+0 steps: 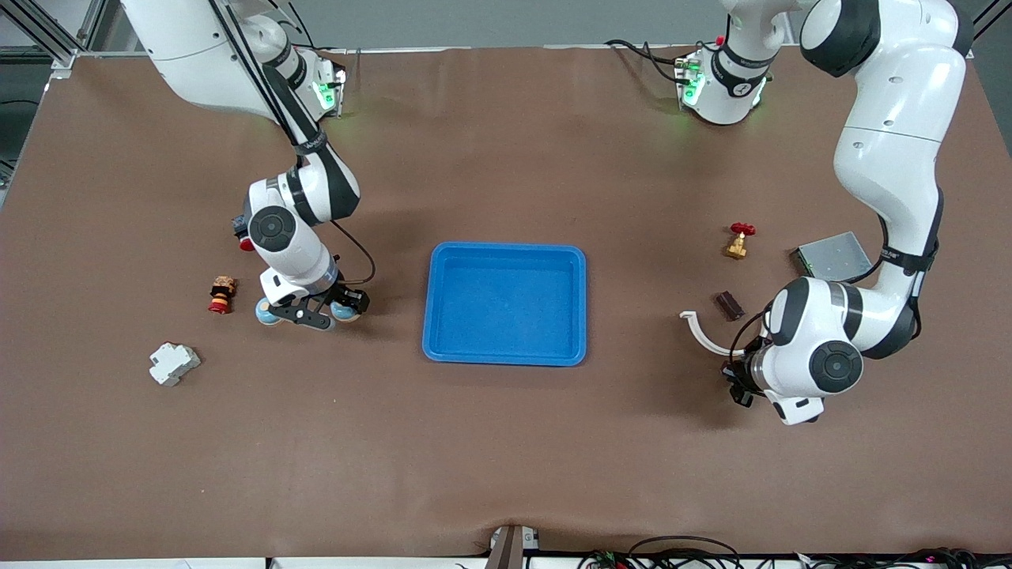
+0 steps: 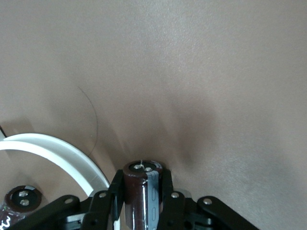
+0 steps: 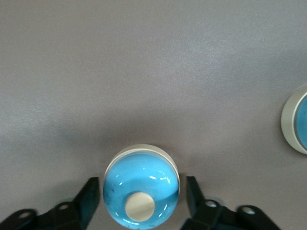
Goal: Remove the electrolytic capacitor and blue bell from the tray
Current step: 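Lower the bell onto the table while the left gripper places the capacitor by the arch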
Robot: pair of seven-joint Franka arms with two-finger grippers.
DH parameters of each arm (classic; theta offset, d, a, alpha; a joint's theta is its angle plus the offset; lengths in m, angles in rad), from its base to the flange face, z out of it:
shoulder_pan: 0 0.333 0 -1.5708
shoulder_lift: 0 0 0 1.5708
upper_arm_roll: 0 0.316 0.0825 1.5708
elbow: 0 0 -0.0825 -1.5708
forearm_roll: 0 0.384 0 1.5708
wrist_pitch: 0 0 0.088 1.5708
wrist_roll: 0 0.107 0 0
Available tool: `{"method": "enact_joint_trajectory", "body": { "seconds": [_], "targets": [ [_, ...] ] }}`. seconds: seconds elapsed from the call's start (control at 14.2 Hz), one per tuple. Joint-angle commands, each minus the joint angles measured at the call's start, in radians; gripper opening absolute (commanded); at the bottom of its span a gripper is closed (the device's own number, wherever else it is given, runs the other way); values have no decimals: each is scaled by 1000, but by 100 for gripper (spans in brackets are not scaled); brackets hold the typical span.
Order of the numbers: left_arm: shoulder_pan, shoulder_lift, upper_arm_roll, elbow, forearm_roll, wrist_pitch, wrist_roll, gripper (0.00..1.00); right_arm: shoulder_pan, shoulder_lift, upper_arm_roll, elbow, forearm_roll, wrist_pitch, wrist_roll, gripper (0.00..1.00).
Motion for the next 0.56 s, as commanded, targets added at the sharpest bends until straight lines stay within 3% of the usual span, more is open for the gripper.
{"method": "enact_joint_trajectory", "body": {
  "seconds": [0.0, 0.07, 0.14, 0.21, 0.28, 0.35, 0.49],
  "targets": [
    [1, 5, -1, 7, 22, 11, 9, 0, -14, 4, 10, 1, 6, 11, -2, 100],
    [1, 7, -1, 7, 22, 11, 9, 0, -14, 3, 10, 1, 6, 11, -2, 100],
    [1, 7, -1, 7, 22, 11, 10, 6, -14, 3, 10, 1, 6, 11, -2, 100],
    [1, 7, -1, 7, 22, 11, 15, 32, -14, 1, 10, 1, 6, 10, -3, 100],
    [1, 5, 0, 7, 22, 11, 24, 74, -14, 0, 10, 1, 6, 8, -3, 100],
    [1, 5, 0, 7, 22, 11, 24, 100, -14, -7, 10, 2, 6, 1, -8, 100],
    [1, 4, 0, 8, 22, 11, 23, 100, -14, -23, 12, 2, 6, -5, -16, 100]
  ]
}}
